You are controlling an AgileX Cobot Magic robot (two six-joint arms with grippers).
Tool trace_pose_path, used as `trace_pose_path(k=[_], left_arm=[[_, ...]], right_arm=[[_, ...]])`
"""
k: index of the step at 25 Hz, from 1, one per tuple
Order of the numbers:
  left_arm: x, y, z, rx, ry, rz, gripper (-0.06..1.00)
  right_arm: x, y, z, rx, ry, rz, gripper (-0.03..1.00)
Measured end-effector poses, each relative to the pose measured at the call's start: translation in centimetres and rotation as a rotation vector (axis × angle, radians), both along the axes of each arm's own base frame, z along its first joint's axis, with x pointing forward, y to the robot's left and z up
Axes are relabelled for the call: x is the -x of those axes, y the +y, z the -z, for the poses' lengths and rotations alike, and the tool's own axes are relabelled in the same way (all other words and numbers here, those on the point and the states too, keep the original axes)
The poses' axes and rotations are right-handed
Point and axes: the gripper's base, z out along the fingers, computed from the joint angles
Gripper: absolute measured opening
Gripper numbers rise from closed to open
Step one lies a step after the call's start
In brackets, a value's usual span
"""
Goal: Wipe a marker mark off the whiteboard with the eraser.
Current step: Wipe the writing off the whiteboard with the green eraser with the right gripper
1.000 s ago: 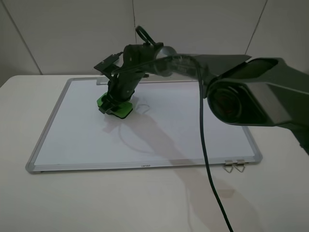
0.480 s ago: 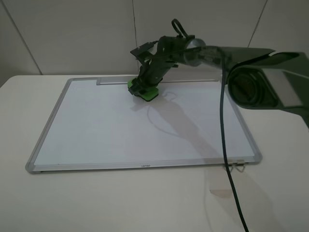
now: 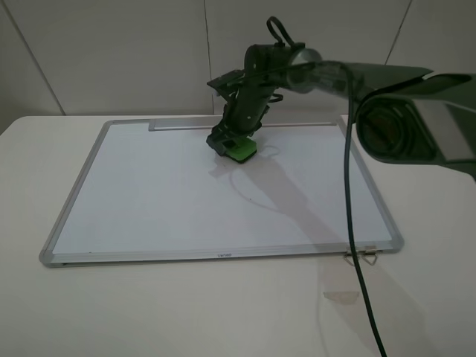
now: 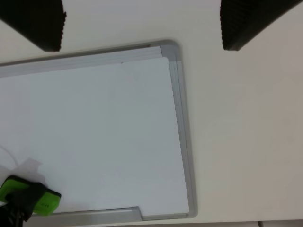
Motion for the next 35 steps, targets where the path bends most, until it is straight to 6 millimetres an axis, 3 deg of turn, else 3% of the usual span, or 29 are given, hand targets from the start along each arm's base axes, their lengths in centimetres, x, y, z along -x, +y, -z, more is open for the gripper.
trace_pose_path(k=[13, 28, 35], left_arm=[[0.0, 0.0, 0.0, 0.000, 0.000, 0.000, 0.69], [0.0, 0.0, 0.0, 0.000, 0.000, 0.000, 0.69], [0.0, 0.0, 0.0, 0.000, 0.000, 0.000, 0.69]], right_arm=[[1.3, 1.0, -0.2, 0.059, 0.051, 0.000, 0.59], [2.3, 0.1, 0.4, 0.098, 0.085, 0.065, 0.59], [2.8, 0.8, 0.5, 0.087, 0.097, 0.040, 0.59]])
